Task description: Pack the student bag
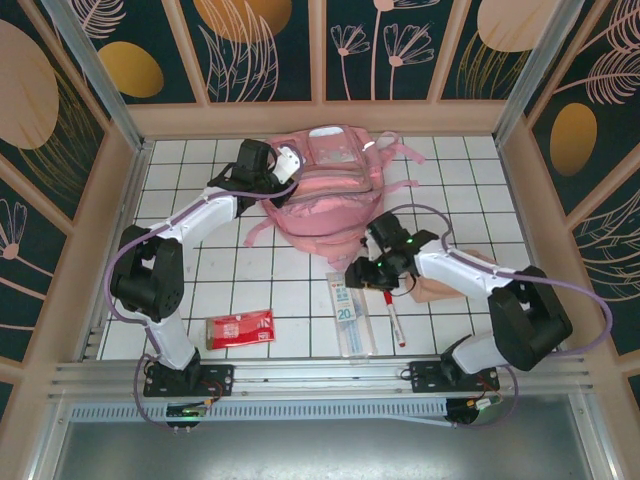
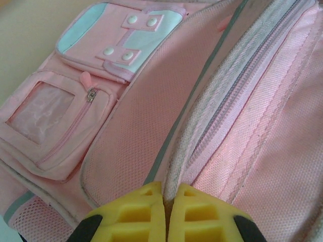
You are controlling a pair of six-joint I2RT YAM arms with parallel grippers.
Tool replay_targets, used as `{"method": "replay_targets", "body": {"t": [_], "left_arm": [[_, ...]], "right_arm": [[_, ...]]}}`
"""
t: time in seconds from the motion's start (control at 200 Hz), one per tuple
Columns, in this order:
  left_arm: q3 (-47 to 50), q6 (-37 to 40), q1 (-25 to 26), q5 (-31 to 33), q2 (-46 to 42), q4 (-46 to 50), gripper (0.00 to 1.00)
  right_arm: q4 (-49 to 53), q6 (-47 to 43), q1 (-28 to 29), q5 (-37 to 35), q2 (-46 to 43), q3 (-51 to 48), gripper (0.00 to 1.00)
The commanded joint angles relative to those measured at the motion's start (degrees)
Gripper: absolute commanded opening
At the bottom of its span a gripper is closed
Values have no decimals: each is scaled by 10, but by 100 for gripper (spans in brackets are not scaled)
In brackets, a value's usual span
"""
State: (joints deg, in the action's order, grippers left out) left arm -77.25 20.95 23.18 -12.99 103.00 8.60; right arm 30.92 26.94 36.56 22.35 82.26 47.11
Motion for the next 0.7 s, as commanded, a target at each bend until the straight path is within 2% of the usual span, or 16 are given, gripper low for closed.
{"method": "replay_targets", "body": {"t": [0.0,0.21,0.31,0.41,0.571,0.606,0.696], "left_arm": [[-8,-11,-16,16,-4,15,0],[-6,-28,-16,2,-4,23,0],[0,-54,-16,12,-12,33,19],[22,-99,-16,17,-44,46,39],[83,-216,-16,14,-133,96,47],[106,-254,-16,-7,-151,107,47],[191,-342,3,-110,-193,106,47]], "right_arm": [[18,3,31,-16,23,-8,52],[13,11,60,-65,60,-14,54],[15,7,61,-86,71,-10,53],[-15,17,61,-66,81,-20,49],[-50,48,62,-22,84,-26,43],[-55,52,61,-13,77,-27,43],[-57,56,51,13,57,-25,43]]}}
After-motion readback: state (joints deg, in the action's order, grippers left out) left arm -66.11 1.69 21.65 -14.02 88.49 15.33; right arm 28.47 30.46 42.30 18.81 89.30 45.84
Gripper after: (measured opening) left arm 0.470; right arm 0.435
